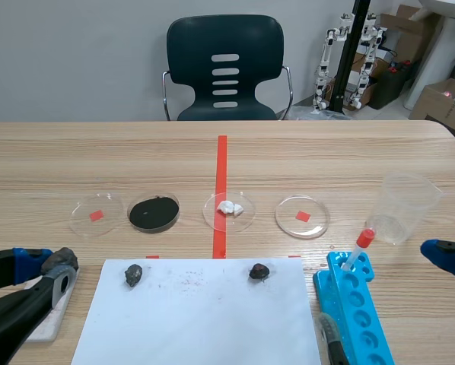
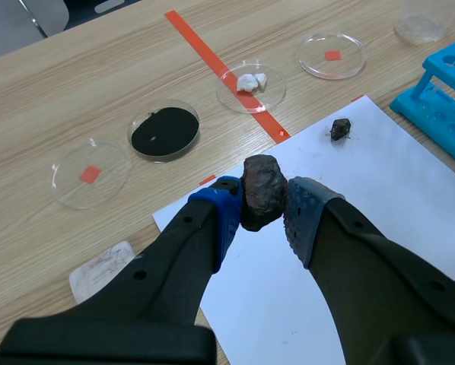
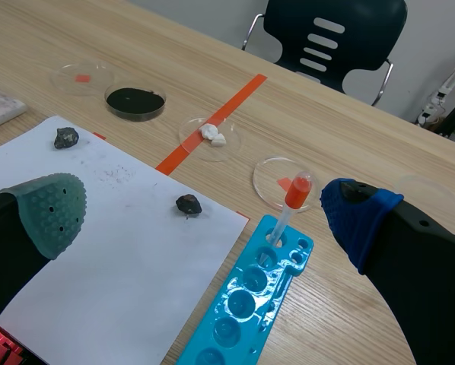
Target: Pick up the middle mineral with the left hand
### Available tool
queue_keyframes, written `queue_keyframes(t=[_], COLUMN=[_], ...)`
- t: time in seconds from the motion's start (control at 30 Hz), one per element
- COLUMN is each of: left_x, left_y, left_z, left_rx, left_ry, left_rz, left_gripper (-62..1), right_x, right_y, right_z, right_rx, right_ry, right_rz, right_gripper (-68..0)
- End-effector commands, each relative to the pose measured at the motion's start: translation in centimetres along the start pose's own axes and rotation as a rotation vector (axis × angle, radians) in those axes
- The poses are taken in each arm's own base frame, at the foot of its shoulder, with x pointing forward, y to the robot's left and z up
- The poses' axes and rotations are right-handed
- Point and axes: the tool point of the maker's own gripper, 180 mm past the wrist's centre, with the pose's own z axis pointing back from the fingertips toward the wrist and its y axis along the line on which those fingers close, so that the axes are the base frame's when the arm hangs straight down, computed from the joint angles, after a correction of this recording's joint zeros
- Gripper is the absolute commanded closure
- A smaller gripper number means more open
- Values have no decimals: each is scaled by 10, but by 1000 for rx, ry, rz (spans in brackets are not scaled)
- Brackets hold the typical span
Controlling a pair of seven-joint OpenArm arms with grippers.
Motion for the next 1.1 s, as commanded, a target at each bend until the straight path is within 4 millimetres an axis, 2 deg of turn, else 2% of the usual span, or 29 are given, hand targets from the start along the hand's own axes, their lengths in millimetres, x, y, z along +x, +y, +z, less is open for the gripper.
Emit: queue_keyframes(t=[0.0, 1.07], left_x=[9, 11], left_y=[0, 2], left_z=[-1, -3], left_rx=[4, 7], left_ry=[-35, -39], left_rz=[5, -2], left_gripper=[-117, -117], right_x=[9, 9], right_y=[-4, -4], right_z=[-2, -2], right_rx=[-11, -11], right_ry=[-33, -33], right_rz=[7, 7], right_gripper=[-655, -655])
